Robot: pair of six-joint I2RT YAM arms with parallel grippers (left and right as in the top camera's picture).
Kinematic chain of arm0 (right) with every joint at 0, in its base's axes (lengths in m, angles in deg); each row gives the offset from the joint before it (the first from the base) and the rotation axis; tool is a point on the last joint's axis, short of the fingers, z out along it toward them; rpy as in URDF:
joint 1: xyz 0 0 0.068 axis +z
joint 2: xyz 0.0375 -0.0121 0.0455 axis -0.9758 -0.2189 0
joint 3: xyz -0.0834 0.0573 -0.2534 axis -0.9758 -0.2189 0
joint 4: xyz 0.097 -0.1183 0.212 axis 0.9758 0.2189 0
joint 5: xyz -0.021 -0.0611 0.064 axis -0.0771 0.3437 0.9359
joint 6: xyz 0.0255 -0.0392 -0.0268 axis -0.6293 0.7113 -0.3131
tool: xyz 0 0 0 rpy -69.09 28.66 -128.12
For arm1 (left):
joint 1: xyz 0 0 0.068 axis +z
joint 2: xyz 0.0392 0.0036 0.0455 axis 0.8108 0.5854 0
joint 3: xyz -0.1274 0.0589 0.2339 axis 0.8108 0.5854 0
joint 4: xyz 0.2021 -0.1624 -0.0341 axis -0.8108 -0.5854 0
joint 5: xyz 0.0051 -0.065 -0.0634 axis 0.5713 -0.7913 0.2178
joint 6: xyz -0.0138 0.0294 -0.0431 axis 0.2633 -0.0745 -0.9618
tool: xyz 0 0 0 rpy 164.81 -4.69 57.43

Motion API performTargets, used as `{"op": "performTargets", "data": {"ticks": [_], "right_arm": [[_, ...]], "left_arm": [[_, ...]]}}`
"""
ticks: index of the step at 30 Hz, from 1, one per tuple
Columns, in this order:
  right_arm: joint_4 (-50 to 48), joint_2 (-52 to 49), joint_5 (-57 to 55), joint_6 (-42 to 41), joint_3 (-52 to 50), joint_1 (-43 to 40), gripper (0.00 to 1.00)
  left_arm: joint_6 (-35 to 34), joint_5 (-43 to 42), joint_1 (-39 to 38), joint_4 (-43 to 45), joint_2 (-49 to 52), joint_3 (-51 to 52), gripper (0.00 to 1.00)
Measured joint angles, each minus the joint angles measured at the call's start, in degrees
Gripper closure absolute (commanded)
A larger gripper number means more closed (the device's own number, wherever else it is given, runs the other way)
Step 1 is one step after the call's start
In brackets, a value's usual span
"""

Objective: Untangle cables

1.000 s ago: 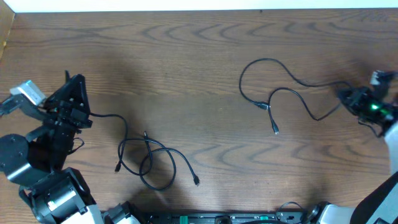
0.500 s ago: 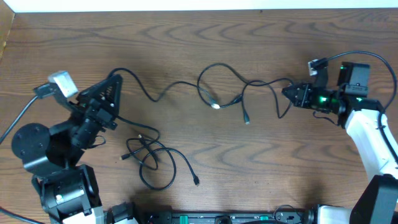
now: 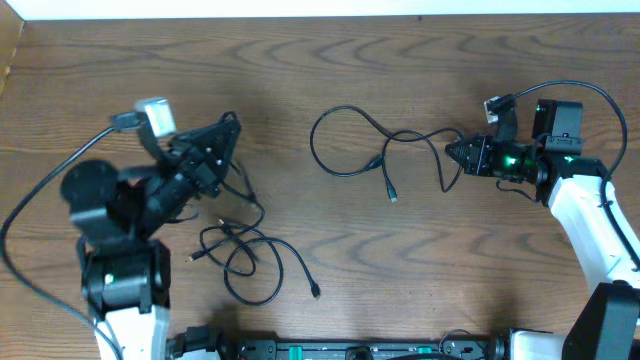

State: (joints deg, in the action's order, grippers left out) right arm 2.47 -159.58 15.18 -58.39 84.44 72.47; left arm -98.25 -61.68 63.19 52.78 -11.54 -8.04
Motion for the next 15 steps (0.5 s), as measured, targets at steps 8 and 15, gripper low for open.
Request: {"op": "performTargets", "data": {"ticks": [8, 15], "right_arm": [[0.04, 0.0, -0.07, 0.02, 0.0, 0.0, 0.99], [0.07, 0.0, -0.09, 0.07, 0.0, 0.0, 0.99]], "left_arm": [[4.87, 0.57, -0.98, 1.66, 12.94, 0.0, 0.93], [2.54, 0.81, -3.54, 11.78, 21.16, 0.07, 0.92]]}}
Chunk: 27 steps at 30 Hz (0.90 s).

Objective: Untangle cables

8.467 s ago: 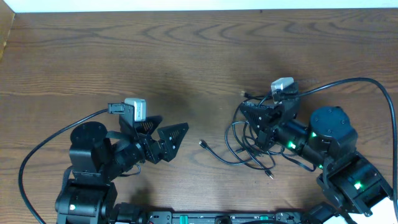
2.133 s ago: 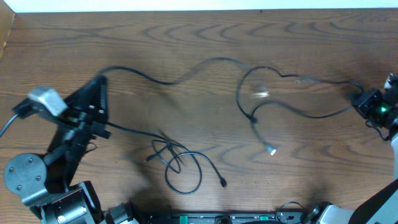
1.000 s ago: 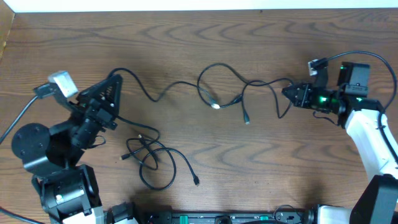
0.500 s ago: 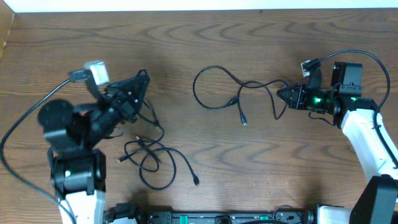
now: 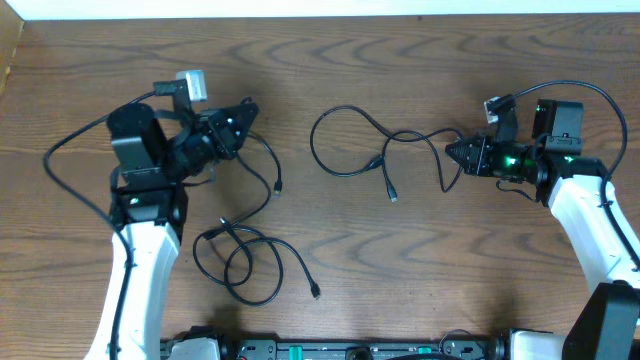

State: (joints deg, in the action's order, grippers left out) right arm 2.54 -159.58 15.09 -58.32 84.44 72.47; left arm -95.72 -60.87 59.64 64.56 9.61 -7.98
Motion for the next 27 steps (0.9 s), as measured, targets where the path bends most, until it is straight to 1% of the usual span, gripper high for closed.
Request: {"op": "performTargets", "data": {"ticks": [4, 7, 11, 14, 16, 19, 24, 27], "right_arm": [[0.07, 0.0, -0.15, 0.28, 0.0, 0.0, 0.99], [0.11, 0.0, -0.46, 0.44, 0.0, 0.0, 0.99], [0.17, 0.0, -0.79, 0.46, 0.0, 0.0, 0.99], [0.35, 0.0, -0.85, 0.61, 0.0, 0.0, 0.99], [0.55, 0.0, -0.87, 0.7, 0.0, 0.0, 0.99], [0.48, 0.0, -0.87, 0.9, 0.0, -0.13, 0.99], [0.59, 0.61, -1.07, 0.92, 0.0, -1.01, 0.99], [0.61, 3.23, -1.62, 0.92, 0.0, -1.31, 0.99]], "left_arm": [[-4.57, -0.09, -2.54, 9.25, 2.16, 0.17, 0.93], [-10.16, -0.57, -4.26, 18.73, 2.27, 0.39, 0.92], [-19.28, -2.62, -5.68, 33.09, 2.25, 0.35, 0.93], [-24.85, -3.93, -5.88, 40.76, 2.19, 0.35, 0.93], [-27.23, -4.37, -5.88, 43.12, 2.14, 0.35, 0.93], [-29.44, -4.57, -5.88, 43.87, 2.05, 0.35, 0.92], [-31.21, -5.14, -5.92, 43.78, 2.03, 0.35, 0.92], [-31.58, -6.25, -5.99, 42.51, 2.01, 0.35, 0.93]]}}
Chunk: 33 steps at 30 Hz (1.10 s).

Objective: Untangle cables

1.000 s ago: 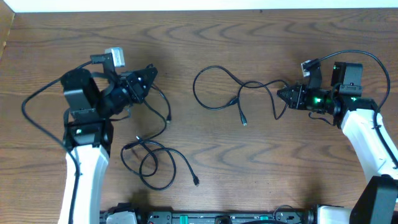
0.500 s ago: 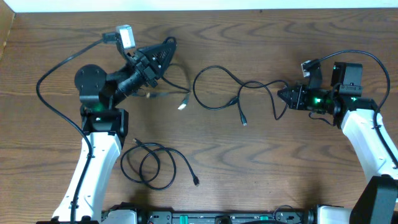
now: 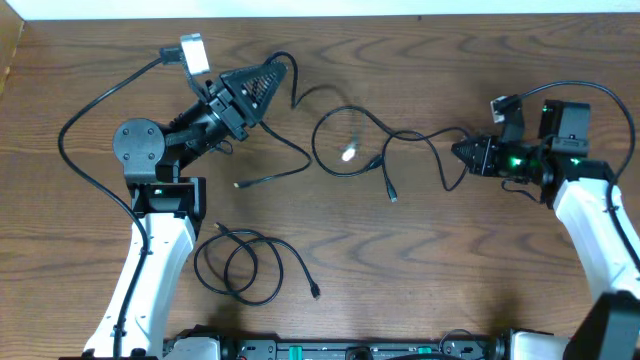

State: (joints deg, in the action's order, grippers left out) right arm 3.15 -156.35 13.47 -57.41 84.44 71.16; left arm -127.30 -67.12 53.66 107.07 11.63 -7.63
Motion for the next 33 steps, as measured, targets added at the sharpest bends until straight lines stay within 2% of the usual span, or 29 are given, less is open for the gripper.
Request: {"op": "performTargets", "data": {"ticks": [8, 14, 17, 23, 33], "right_arm": [[-0.04, 14.16, -4.68, -0.39, 0.04, -0.02, 0.99], [-0.59, 24.74, -13.29, -1.14, 0.59, -0.98, 0.99], [0.35, 26.88, -16.65, -1.2, 2.91, -2.91, 0.99], [6.88, 24.7, -20.39, -1.05, 14.25, -10.23, 0.99], [24.65, 8.33, -27.1, -1.25, 35.63, -28.3, 0.99]], "left_arm": [[0.15, -3.98, -0.04, -10.88, 0.0, 0.02, 0.93], [1.38, -7.98, -0.04, -16.76, 0.0, 0.02, 0.93], [2.19, -9.03, -0.07, -19.82, -0.02, 0.02, 0.93], [4.55, -10.67, -0.07, -24.02, -0.09, 0.02, 0.93], [6.27, -12.87, -0.09, -24.17, -0.09, 0.02, 0.93]]}}
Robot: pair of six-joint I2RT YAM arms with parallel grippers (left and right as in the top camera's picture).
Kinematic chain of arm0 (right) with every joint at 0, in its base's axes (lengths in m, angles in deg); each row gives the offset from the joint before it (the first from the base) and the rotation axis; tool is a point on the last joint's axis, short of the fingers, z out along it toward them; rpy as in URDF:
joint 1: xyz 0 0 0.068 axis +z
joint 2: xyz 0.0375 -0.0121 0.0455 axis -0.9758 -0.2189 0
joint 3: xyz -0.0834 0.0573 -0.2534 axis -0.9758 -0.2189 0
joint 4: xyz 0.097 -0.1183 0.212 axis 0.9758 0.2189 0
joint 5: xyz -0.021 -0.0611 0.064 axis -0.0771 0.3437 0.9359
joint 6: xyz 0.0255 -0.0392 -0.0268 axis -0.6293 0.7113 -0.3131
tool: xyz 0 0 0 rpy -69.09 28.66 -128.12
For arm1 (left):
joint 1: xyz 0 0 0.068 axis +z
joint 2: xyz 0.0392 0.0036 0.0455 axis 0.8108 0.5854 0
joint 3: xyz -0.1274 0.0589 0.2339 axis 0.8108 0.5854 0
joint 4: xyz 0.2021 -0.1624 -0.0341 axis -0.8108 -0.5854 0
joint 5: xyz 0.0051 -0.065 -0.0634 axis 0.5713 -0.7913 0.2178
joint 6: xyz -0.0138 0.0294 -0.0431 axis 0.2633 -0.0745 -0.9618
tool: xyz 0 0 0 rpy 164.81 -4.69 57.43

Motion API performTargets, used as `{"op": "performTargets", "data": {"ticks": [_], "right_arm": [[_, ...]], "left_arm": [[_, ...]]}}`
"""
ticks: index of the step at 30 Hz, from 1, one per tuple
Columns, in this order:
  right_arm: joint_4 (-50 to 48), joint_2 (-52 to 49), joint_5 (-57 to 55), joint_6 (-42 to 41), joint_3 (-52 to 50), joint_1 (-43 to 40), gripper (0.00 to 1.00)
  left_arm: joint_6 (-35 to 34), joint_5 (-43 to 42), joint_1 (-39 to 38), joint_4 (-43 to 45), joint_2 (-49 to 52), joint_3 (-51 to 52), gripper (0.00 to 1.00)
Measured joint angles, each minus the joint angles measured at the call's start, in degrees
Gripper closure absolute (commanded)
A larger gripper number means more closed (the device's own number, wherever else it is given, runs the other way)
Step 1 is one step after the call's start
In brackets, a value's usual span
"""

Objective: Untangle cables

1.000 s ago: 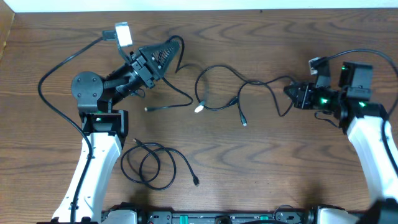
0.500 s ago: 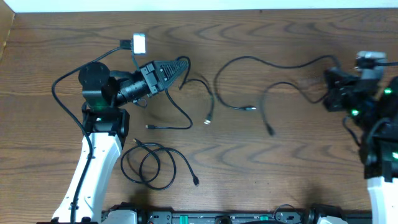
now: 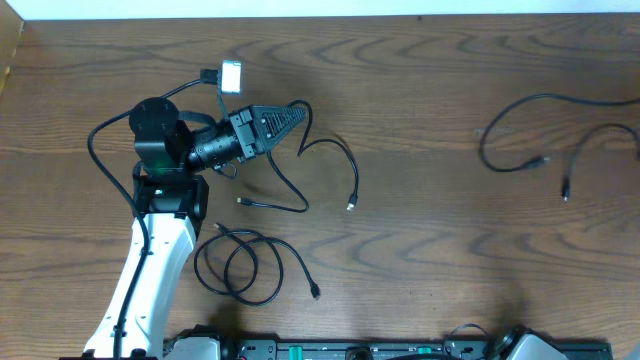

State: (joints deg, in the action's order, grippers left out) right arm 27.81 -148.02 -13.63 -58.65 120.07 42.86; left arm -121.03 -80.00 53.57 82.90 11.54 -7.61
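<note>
My left gripper (image 3: 298,113) sits left of centre, pointing right, and appears shut on a thin black cable (image 3: 335,147). That cable droops from the fingers onto the table, one plug lying at centre and the other nearer the arm. A second black cable (image 3: 240,265) lies coiled near the front left, apart from the held one. A third cable (image 3: 486,158) lies loose at the far right, running off the right edge. My right gripper is out of view.
The brown wooden table (image 3: 420,260) carries only the cables. The left arm's own grey lead (image 3: 100,140) loops beside its base. A dark rail runs along the front edge.
The right arm has left the view, and the cable it held now lies at the far right, apart from the left gripper's cable. The left gripper has moved a little right and forward.
The left gripper was low over the tangle at front left while the right gripper held a looped cable at centre right. Then the left gripper held one cable up at the back, leaving a coil behind. Now three cables lie apart.
</note>
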Motion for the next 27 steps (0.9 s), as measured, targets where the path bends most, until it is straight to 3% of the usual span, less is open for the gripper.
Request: {"op": "performTargets", "data": {"ticks": [5, 14, 27], "right_arm": [[2.27, -6.05, 2.6, -0.94, 6.67, -9.77, 0.99], [-2.19, -9.6, 18.97, -7.98, 15.12, -26.36, 0.99], [2.34, -11.37, 21.22, -10.29, 17.33, -30.16, 0.99]], "left_arm": [[0.5, -0.2, 0.0, -0.09, 0.0, 0.0, 0.92], [1.4, -0.22, 0.0, -0.15, -0.02, 0.0, 0.93], [1.44, -0.22, 0.0, -0.17, -0.04, 0.0, 0.93]]}}
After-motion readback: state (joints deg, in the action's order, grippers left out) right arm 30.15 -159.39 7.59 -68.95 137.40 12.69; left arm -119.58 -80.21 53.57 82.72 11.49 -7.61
